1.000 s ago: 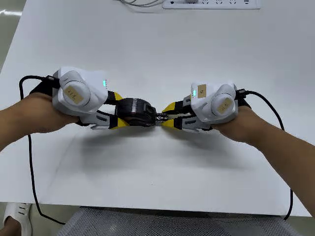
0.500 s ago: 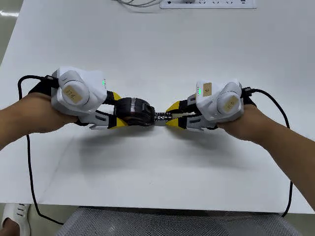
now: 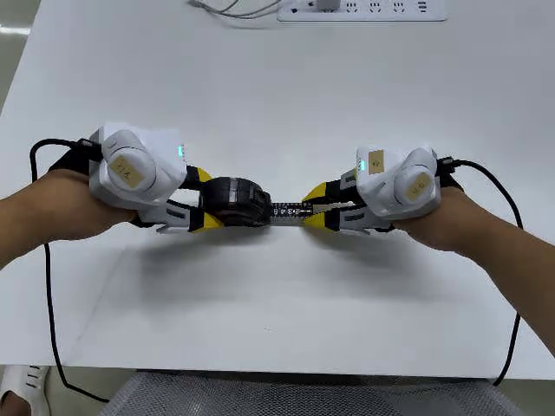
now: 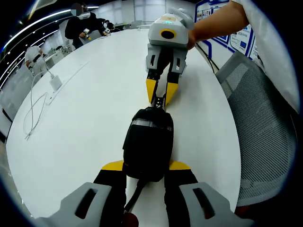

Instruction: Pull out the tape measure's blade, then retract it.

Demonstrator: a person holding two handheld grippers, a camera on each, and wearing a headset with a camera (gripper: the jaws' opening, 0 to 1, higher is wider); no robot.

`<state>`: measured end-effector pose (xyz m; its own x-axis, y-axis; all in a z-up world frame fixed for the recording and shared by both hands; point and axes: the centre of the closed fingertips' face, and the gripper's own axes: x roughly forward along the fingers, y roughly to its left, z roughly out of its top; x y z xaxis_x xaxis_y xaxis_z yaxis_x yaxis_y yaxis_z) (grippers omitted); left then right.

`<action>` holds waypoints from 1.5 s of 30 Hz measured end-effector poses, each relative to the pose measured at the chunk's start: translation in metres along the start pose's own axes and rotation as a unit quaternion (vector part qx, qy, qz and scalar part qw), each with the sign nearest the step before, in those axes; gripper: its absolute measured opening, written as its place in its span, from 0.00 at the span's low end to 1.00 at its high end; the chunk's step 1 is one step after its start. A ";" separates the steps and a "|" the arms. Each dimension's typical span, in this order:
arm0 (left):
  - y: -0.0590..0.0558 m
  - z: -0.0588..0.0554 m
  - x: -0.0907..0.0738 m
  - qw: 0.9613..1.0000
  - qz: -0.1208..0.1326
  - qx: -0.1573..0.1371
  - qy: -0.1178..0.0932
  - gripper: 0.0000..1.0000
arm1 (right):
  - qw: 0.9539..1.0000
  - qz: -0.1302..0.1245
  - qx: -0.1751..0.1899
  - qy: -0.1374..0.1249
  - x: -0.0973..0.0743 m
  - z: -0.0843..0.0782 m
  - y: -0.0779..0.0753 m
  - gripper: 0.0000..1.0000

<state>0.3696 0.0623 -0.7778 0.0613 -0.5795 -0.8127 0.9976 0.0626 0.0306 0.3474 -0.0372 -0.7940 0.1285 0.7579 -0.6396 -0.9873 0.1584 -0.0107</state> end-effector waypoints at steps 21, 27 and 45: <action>0.000 0.001 0.001 1.000 0.000 -0.002 -0.002 0.26 | 1.000 -0.009 0.006 0.014 -0.017 -0.018 -0.002 0.10; 0.000 0.001 0.001 1.000 0.000 -0.001 -0.002 0.26 | 1.000 -0.012 0.008 0.019 -0.021 -0.021 -0.002 0.10; -0.001 0.002 0.002 1.000 0.000 0.000 -0.002 0.26 | 0.999 -0.020 0.013 0.030 -0.035 -0.035 -0.004 0.10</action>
<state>0.3690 0.0598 -0.7780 0.0615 -0.5832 -0.8100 0.9976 0.0629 0.0305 0.3435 -0.0868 -0.7984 0.1610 0.7116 -0.6839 -0.9786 0.2052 -0.0169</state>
